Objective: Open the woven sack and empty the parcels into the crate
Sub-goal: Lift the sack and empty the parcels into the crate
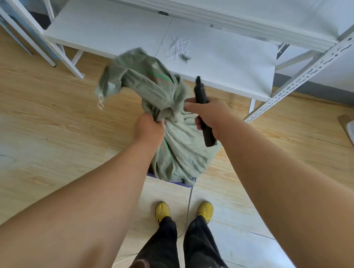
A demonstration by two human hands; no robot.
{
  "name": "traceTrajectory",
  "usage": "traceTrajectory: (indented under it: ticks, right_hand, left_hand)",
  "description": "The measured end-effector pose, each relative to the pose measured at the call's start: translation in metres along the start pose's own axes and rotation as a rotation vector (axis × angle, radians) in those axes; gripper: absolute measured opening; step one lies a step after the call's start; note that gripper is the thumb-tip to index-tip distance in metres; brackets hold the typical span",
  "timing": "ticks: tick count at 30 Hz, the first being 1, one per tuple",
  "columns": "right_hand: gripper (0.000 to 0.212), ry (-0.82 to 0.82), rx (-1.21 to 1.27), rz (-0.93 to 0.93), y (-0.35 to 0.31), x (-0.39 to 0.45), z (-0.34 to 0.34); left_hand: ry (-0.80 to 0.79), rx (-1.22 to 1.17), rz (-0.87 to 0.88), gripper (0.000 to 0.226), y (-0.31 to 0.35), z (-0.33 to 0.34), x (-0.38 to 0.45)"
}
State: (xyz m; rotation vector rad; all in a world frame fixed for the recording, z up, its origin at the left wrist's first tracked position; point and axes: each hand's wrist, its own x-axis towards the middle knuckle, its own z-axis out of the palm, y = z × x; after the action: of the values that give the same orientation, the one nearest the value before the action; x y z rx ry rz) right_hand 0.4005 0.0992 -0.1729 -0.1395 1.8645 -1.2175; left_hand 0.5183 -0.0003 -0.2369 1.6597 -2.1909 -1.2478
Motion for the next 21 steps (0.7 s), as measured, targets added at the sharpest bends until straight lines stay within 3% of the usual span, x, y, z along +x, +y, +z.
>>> traceTrajectory:
  ticks: [4,7,15,21]
  right_hand:
    - [0.012,0.123,0.086,0.094,0.016,0.000,-0.021]
    - [0.021,0.155,0.082,0.135,0.029,0.002,-0.025]
    - [0.024,0.107,0.068,0.047,0.020,0.004,-0.018]
    - [0.023,0.204,0.137,0.052,0.017,0.010,-0.023]
  left_hand:
    - [0.164,-0.006,-0.054,0.022,0.005,-0.021,0.009]
    - [0.288,-0.002,-0.035,0.021,0.019,-0.034,0.011]
    - [0.289,0.222,0.101,0.013,0.058,-0.051,0.014]
    - [0.466,0.242,0.135,0.015,0.057,-0.065,0.025]
